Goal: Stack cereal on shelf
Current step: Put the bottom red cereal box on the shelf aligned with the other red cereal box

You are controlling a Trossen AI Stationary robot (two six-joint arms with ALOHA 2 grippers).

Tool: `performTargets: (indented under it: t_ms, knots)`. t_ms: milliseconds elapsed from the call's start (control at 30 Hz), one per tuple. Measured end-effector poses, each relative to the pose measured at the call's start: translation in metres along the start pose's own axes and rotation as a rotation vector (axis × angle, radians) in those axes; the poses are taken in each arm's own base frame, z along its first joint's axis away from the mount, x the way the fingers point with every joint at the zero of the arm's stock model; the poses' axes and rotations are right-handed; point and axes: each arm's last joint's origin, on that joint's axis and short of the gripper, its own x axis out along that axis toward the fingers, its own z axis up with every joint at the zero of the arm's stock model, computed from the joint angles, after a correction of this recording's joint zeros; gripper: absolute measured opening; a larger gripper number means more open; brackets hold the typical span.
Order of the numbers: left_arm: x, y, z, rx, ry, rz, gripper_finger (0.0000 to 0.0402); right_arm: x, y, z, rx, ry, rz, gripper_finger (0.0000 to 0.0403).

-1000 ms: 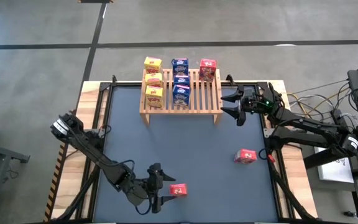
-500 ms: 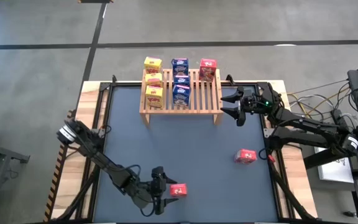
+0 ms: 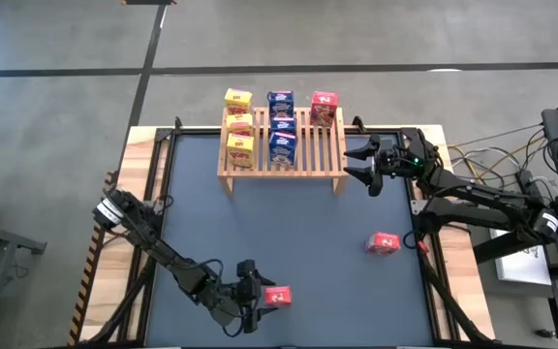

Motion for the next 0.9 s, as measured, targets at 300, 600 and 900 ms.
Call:
performTargets:
  t_ms: [300,600,900]
  knots:
    - [0.0051,0.0021,-0.0062,0.003,0.014,0.015,0.0258,0.0000,-0.0001,0.0000,0.000,0.000,-0.001,0.0260]
    - [0.0066,0.0032,-0.0070,-0.018,0.017,0.020,0.0203,0.0000,0.0001,0.0007,-0.013,-0.007,0.000,0.0260]
    - [0.0047,0.0012,-0.0017,0.015,0.005,0.011,0.0173,0.0000,0.0000,0.0009,-0.008,-0.009,-0.001,0.0260]
